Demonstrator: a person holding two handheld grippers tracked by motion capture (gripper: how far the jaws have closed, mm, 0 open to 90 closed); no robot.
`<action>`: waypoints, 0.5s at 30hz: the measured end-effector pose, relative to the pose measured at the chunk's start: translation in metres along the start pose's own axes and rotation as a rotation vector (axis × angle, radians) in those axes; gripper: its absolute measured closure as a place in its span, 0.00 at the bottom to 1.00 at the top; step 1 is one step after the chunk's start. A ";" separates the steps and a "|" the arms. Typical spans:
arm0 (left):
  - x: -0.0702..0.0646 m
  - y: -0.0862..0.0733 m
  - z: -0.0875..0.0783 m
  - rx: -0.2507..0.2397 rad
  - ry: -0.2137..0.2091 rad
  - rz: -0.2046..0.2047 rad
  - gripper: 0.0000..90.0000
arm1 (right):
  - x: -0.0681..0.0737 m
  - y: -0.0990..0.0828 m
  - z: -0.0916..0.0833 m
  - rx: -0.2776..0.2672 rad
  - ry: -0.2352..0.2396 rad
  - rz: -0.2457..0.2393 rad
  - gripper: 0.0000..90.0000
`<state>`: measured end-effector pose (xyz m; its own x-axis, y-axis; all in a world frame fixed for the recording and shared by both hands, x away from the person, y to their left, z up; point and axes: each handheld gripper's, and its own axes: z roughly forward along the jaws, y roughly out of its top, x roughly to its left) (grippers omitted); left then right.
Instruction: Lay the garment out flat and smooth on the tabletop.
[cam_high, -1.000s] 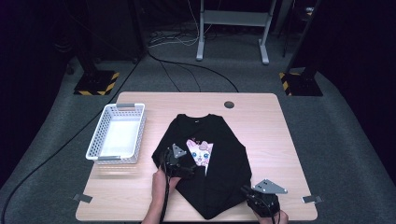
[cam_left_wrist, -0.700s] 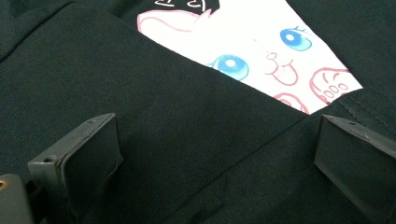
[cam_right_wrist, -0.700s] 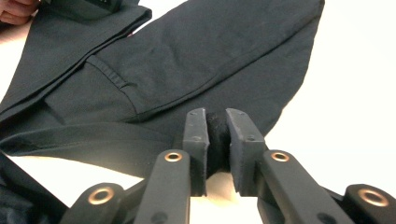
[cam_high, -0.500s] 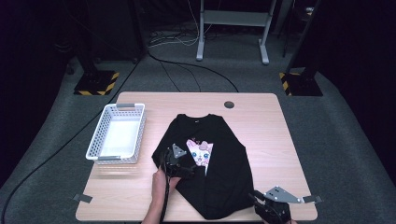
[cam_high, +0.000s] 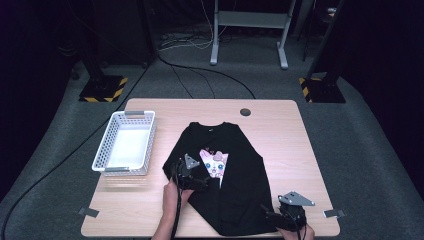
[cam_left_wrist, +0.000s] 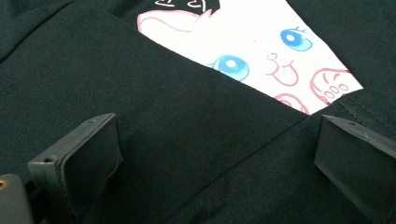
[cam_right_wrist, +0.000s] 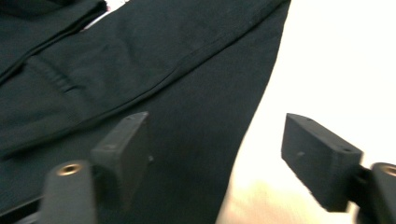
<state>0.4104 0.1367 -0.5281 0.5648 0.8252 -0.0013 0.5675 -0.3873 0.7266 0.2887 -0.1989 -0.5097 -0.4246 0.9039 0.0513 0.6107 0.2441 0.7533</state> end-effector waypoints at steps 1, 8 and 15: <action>0.000 0.000 0.000 -0.002 0.001 -0.001 0.01 | -0.001 0.001 0.005 -0.001 -0.002 -0.001 0.21; 0.004 0.004 0.004 -0.003 -0.002 -0.002 0.01 | -0.007 0.013 0.029 -0.010 -0.009 -0.021 0.16; 0.005 0.005 0.006 -0.003 -0.001 0.000 0.01 | -0.021 0.019 0.047 0.011 0.013 -0.030 0.11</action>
<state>0.4197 0.1364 -0.5281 0.5656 0.8247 -0.0019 0.5655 -0.3861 0.7287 0.3402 -0.1966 -0.5277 -0.4515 0.8915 0.0370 0.6045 0.2752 0.7476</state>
